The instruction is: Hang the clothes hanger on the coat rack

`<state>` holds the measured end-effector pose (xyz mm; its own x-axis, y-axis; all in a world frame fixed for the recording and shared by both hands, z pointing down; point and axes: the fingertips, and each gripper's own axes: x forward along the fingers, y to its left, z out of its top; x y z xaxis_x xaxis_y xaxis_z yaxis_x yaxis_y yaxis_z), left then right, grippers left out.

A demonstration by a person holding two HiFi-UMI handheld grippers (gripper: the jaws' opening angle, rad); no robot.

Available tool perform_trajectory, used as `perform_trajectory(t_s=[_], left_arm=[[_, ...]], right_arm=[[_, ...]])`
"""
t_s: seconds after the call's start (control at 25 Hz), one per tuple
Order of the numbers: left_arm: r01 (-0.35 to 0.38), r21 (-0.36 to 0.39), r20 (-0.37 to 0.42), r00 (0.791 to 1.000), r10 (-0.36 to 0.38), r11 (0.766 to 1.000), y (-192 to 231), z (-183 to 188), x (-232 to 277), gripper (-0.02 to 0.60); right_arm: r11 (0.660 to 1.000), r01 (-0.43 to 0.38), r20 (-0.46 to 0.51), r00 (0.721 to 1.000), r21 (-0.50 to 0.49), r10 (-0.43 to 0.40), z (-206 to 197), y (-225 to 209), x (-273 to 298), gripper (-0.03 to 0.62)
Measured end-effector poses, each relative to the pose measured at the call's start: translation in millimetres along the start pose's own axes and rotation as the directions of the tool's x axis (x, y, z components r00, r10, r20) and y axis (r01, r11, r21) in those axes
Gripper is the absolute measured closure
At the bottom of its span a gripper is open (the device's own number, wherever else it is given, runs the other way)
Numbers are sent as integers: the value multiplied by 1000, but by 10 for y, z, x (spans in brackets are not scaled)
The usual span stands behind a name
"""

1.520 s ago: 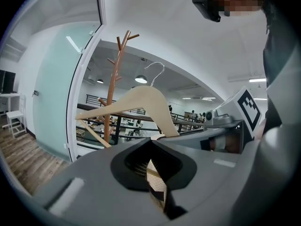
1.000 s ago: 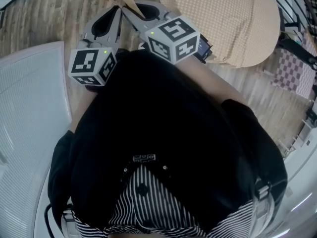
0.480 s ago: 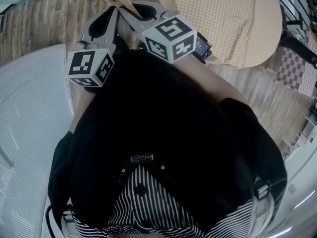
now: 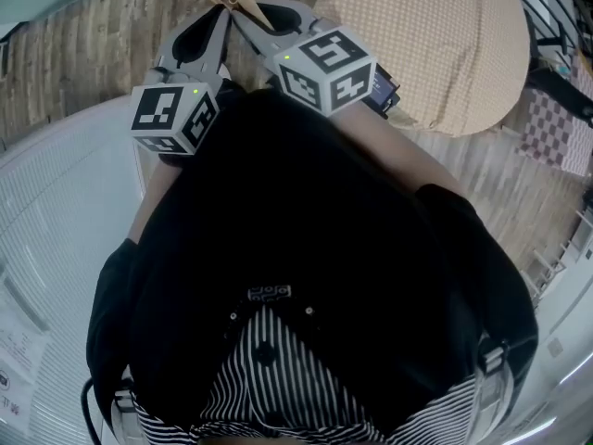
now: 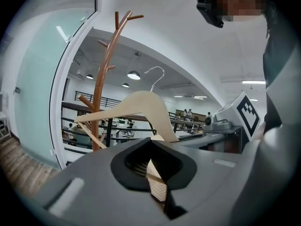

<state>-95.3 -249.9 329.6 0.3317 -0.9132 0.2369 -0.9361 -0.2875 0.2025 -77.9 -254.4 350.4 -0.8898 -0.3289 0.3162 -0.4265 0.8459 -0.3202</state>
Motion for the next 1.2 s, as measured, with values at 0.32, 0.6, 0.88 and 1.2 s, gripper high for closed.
perform_trajectory(t_s=[0.32, 0.6, 0.88, 1.2], left_arm=[[38, 8, -29, 999, -37, 999, 592, 193, 182, 578], [47, 21, -43, 998, -46, 999, 908, 280, 248, 580], [38, 52, -42, 998, -36, 998, 1379, 369, 153, 578], [57, 43, -40, 998, -56, 997, 1944, 435, 7, 578]], right_arm=[[1000, 10, -55, 998, 6, -9, 174, -78, 584, 549], [1000, 20, -67, 998, 3, -20, 320, -76, 870, 549], [1000, 1, -89, 996, -19, -3, 440, 72, 1338, 549], [1000, 17, -85, 996, -20, -19, 543, 274, 1874, 549]])
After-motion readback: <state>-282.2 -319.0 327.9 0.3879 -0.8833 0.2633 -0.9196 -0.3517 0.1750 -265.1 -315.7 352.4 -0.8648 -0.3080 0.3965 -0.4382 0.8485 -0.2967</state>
